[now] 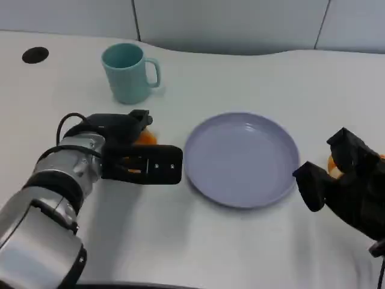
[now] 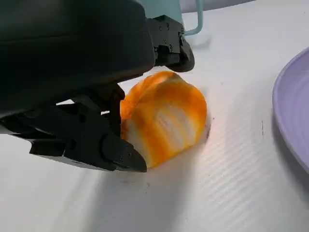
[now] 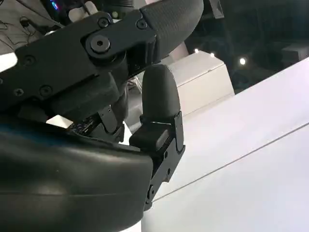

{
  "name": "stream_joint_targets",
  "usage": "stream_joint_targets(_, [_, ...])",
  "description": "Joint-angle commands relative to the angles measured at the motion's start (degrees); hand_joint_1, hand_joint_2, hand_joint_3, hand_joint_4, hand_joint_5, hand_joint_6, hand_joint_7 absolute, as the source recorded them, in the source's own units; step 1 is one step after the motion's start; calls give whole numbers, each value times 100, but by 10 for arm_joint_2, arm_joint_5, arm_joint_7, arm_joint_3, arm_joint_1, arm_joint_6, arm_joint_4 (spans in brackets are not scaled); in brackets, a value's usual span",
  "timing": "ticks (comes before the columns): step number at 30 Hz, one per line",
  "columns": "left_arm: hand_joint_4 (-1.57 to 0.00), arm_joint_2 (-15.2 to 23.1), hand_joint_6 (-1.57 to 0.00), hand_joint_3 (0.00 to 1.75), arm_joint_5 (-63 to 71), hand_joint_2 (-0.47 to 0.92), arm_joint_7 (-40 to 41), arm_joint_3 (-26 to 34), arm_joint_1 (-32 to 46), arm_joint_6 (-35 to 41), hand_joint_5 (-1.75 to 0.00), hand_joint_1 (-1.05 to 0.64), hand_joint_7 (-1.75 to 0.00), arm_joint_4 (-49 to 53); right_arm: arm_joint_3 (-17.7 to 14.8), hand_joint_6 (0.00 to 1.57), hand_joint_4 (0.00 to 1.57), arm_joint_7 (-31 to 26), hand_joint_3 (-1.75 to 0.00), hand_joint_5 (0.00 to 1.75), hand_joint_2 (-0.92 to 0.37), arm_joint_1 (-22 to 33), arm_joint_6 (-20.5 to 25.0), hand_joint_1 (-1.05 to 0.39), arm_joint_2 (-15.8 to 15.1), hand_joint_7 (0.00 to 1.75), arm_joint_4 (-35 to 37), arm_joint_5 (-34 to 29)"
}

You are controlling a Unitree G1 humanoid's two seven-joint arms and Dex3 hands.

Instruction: Grasp the bread from the table and place it into the plate.

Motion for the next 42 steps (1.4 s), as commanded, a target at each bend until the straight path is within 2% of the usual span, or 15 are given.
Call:
stream_joint_targets(1, [-76, 7, -98, 0, 0, 86, 6, 1, 1, -2, -139, -2, -70, 3, -5, 67, 87, 1, 0, 175, -85, 0, -1, -41, -9, 174, -6, 3])
stream_joint_targets(3, [-75, 7, -88, 0, -1, 87, 5, 3, 1, -2, -142, -3, -95, 3, -5, 67, 88, 0, 0, 175, -85, 1, -2, -42, -8, 174, -6, 2])
stream_joint_targets(8, [-77, 8, -86, 0, -2, 86, 4, 3, 1, -2, -140, -3, -98, 3, -5, 67, 88, -1, 0, 175, -85, 1, 0, -41, -7, 175, -7, 3])
stream_joint_targets(11, [-68, 8, -76, 0, -1, 86, 4, 3, 1, -1, -163, -2, -120, 3, -5, 67, 88, -9, 0, 175, -84, 4, -4, -42, -5, 175, -10, -1])
stream_joint_targets(16, [-69, 8, -74, 0, -3, 86, 4, 5, 1, -3, -167, -2, -131, 3, -3, 67, 88, -5, 0, 175, -85, 4, -1, -42, -7, 175, -11, 3])
stream_joint_targets(18, [-81, 8, -92, 0, -2, 86, 4, 5, 1, -3, -121, -3, -72, 3, -3, 67, 87, -7, 0, 175, -85, 5, 2, -41, -7, 175, -14, 3])
stream_joint_targets(20, [-84, 8, -102, 0, -2, 86, 4, 5, 1, -3, -110, -3, -48, 3, -3, 67, 87, -6, 0, 175, -85, 4, 2, -41, -7, 175, -12, 4])
stream_joint_targets(24, [-76, 8, -101, 0, -1, 86, 5, 4, 1, -2, -144, -3, -68, 3, -4, 67, 87, -3, 0, 175, -85, 2, 1, -41, -7, 175, -8, 5])
stream_joint_targets(32, [-76, 8, -97, 0, 0, 87, 5, 3, 1, 0, -143, -4, -79, 3, -4, 67, 88, 0, 0, 175, -85, 0, -2, -41, -8, 175, -4, 3])
stream_joint_targets(34, [-79, 7, -101, 0, 0, 86, 3, 3, 1, 1, -129, -5, -63, 3, -5, 67, 88, 1, 0, 175, -86, -1, -5, -41, -7, 175, -2, 2])
stream_joint_targets(36, [-77, 7, -94, 0, -1, 86, 3, 4, 0, 0, -134, -4, -80, 3, -5, 66, 88, 0, 0, 175, -85, -1, -5, -41, -6, 175, -2, 2])
stream_joint_targets(37, [-77, 7, -91, 0, 0, 86, 4, 3, 1, 1, -128, -4, -78, 3, -5, 66, 88, -2, 0, 175, -85, 0, -4, -41, -6, 175, -4, 2])
stream_joint_targets(38, [-80, 7, -94, 0, 1, 86, 4, 2, 1, 1, -114, -4, -57, 3, -5, 66, 88, -3, 0, 175, -85, 0, -4, -41, -6, 175, -4, 2])
stream_joint_targets(40, [-82, 7, -106, 0, 3, 86, 5, 0, 1, 2, -109, -4, -30, 3, -5, 66, 88, -4, 0, 175, -85, 0, -4, -41, -6, 175, -5, 1])
stream_joint_targets(42, [-82, 7, -109, 0, 3, 86, 6, 0, 1, 2, -109, -4, -22, 3, -5, 67, 88, -3, 0, 175, -85, 0, -4, -41, -6, 175, -4, 1])
